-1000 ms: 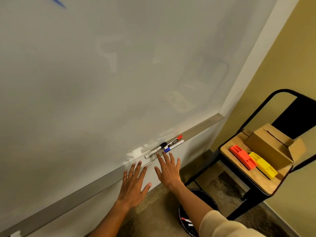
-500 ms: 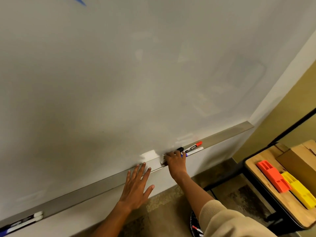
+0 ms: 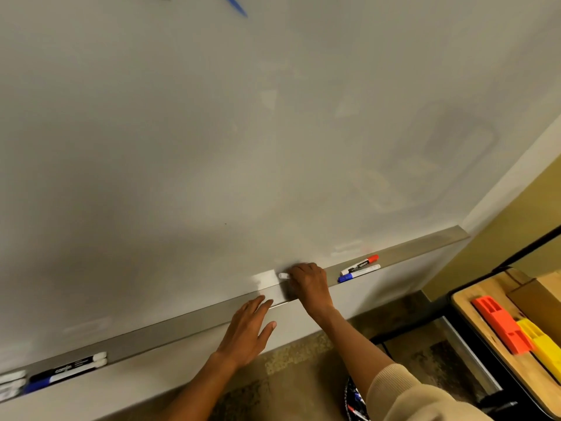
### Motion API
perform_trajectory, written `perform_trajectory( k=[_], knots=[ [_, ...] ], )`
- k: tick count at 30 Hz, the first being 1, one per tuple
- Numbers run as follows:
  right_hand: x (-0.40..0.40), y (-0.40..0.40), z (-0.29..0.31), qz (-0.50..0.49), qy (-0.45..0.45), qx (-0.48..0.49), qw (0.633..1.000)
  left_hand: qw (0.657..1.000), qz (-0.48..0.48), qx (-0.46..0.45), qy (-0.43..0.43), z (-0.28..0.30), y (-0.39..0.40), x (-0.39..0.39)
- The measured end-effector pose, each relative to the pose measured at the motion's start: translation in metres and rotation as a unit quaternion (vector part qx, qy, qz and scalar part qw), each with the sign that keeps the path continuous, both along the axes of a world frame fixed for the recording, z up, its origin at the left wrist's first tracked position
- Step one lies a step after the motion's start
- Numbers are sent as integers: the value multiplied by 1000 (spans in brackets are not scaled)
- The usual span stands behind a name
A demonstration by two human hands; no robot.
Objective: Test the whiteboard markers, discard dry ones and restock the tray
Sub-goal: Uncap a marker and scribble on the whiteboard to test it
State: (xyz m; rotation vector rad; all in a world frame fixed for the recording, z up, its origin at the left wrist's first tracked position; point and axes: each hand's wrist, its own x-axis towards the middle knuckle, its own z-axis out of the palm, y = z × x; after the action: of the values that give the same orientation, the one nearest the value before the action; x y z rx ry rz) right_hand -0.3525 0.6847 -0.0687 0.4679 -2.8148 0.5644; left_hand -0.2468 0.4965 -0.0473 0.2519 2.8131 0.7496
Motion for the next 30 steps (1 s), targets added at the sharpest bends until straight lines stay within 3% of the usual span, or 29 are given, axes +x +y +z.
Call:
perform_trajectory(
  k=[3,5,8,11,17,19,26,30],
  knots=[
    [17,-20,23,-22,-56,-210,976,998,25,51,-10,12,-5,0],
    [30,-33,44,-50,-129,-355,925,996,37,78,-13,19,-8,0],
    [46,-48,71,-95,-166,-504,842,993,51,106,12,31,-14,-1],
    [58,-62,91,-133,-188,-587,776,986,71,136,68,44,-22,-4],
    [72,-84,121,-153,-176,-673,702,962,67,171,203,63,-30,-6],
    [76,-90,130,-157,-168,-680,697,958,60,182,212,71,-34,-5],
    [84,-111,150,-179,-127,-598,771,945,33,197,258,95,-38,-4],
    [85,-111,161,-198,-92,-589,778,945,22,205,254,107,-35,-3]
  ],
)
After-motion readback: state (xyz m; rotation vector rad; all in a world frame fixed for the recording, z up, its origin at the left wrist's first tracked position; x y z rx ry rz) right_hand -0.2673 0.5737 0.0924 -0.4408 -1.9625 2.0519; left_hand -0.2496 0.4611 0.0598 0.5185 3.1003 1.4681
